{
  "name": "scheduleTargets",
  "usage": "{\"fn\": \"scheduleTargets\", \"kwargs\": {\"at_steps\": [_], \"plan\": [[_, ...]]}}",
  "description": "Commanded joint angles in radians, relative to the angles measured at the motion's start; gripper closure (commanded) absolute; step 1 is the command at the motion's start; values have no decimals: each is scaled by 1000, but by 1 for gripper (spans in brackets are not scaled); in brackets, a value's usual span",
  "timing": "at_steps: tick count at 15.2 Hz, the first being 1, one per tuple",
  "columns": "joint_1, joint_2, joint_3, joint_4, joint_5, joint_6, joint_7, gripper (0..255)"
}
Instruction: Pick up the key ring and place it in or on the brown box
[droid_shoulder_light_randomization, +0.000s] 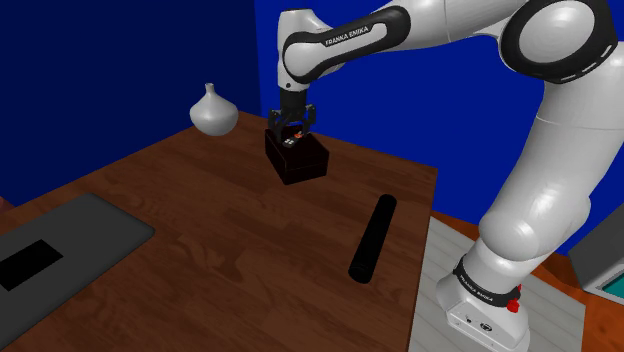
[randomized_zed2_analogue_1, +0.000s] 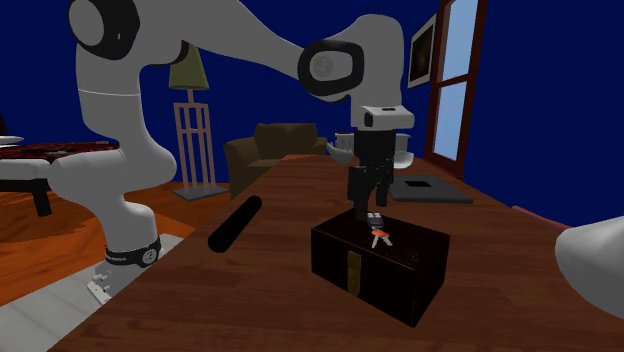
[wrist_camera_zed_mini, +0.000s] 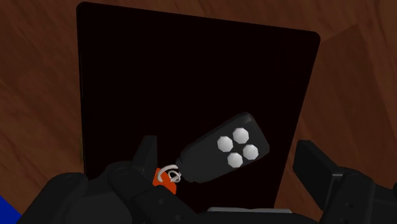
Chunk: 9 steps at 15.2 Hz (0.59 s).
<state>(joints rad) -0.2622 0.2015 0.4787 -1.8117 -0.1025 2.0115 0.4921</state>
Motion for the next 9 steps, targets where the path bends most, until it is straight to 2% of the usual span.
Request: {"fn": "scheduleTargets", "kwargs": {"at_steps": [1,2,6,9], "plan": [[0,0,0,0,0,0,0,0],[0,0,0,0,0,0,0,0],[-2,-30,4,91,18,-118,-13,0],[-2,-30,4,91,19,-118,-13,0]]}}
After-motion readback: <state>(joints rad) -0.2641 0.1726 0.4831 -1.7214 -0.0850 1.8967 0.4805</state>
